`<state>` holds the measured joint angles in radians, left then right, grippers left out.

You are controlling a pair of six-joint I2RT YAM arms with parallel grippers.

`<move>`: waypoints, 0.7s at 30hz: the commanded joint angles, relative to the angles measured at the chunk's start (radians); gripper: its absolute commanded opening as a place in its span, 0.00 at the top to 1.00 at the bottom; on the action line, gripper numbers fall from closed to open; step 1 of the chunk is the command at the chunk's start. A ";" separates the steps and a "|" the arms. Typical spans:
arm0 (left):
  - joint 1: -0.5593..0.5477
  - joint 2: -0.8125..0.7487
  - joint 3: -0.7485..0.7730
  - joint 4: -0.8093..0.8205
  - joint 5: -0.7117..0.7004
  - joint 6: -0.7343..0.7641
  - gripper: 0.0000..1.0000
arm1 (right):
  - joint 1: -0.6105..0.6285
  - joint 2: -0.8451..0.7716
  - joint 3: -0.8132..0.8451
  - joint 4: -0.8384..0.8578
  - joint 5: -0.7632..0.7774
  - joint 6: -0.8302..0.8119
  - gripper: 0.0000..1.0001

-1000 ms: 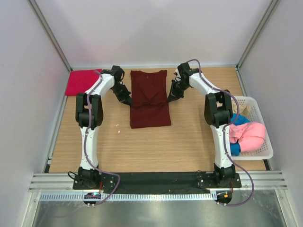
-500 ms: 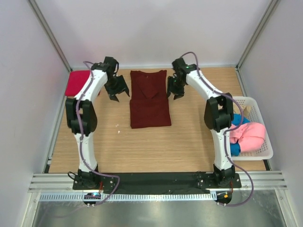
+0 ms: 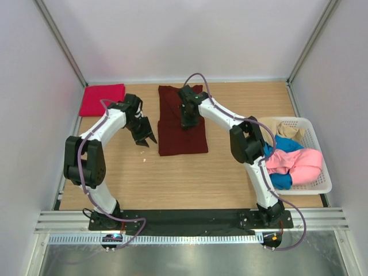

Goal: Fold and stack the t-shirts
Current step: Fold the tshirt

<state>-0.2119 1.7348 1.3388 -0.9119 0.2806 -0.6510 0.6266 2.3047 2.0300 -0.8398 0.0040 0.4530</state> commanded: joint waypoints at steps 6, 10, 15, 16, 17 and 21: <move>-0.029 0.034 0.005 0.182 0.121 -0.015 0.64 | -0.042 0.081 0.127 0.097 0.024 -0.016 0.94; -0.037 0.065 0.023 0.202 0.144 -0.015 0.66 | -0.067 0.116 0.156 0.107 0.017 -0.002 0.97; -0.037 0.149 0.092 0.249 0.163 -0.021 0.66 | -0.116 0.131 0.165 0.122 0.017 0.018 0.93; -0.037 0.185 0.114 0.267 0.161 -0.021 0.66 | -0.132 0.130 0.167 0.126 0.013 0.015 0.87; -0.038 0.204 0.153 0.277 0.161 -0.025 0.66 | -0.140 0.128 0.168 0.130 0.008 0.009 0.86; -0.038 0.313 0.284 0.304 0.175 -0.032 0.66 | -0.185 0.107 0.177 0.125 -0.061 -0.023 0.77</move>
<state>-0.2474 2.0003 1.5166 -0.6811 0.4156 -0.6739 0.4778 2.4435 2.1601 -0.7525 -0.0193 0.4526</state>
